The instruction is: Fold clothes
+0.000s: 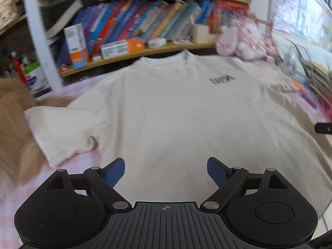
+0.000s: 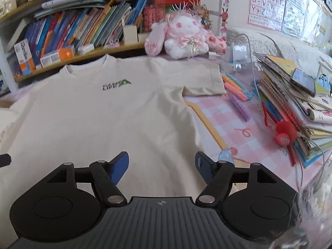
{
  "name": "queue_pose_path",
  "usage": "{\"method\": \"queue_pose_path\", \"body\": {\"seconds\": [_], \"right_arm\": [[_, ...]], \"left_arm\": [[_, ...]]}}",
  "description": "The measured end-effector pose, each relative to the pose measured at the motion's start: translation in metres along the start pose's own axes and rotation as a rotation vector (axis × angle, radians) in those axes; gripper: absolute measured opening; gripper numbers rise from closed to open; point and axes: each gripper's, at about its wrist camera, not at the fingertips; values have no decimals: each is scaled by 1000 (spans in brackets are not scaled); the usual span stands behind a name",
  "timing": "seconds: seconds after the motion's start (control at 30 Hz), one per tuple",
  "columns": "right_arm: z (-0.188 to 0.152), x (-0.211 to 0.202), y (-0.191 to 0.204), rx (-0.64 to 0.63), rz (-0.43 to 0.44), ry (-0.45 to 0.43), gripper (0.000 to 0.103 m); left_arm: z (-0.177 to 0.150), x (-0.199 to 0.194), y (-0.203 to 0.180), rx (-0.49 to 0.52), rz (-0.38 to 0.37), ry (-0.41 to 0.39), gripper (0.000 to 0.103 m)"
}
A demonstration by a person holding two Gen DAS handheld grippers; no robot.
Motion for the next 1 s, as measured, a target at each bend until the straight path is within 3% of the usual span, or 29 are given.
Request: {"method": "queue_pose_path", "body": {"seconds": [0.2, 0.5, 0.77, 1.0], "right_arm": [[-9, -3, -6, 8, -39, 35, 70], [-14, -7, -12, -2, -68, 50, 73], [-3, 9, -26, 12, -29, 47, 73], [29, 49, -56, 58, 47, 35, 73]], "left_arm": [[-4, 8, -16, 73, -57, 27, 91], [-3, 23, -25, 67, -92, 69, 93], [4, 29, -33, 35, -41, 78, 93], [12, 34, -51, -26, 40, 80, 93]]}}
Point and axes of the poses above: each gripper's, at about its wrist camera, not at the fingertips, and x roughly the way its jaws point, y to its left, z to its top, and after that the axes turned 12 degrees about -z, right-handed
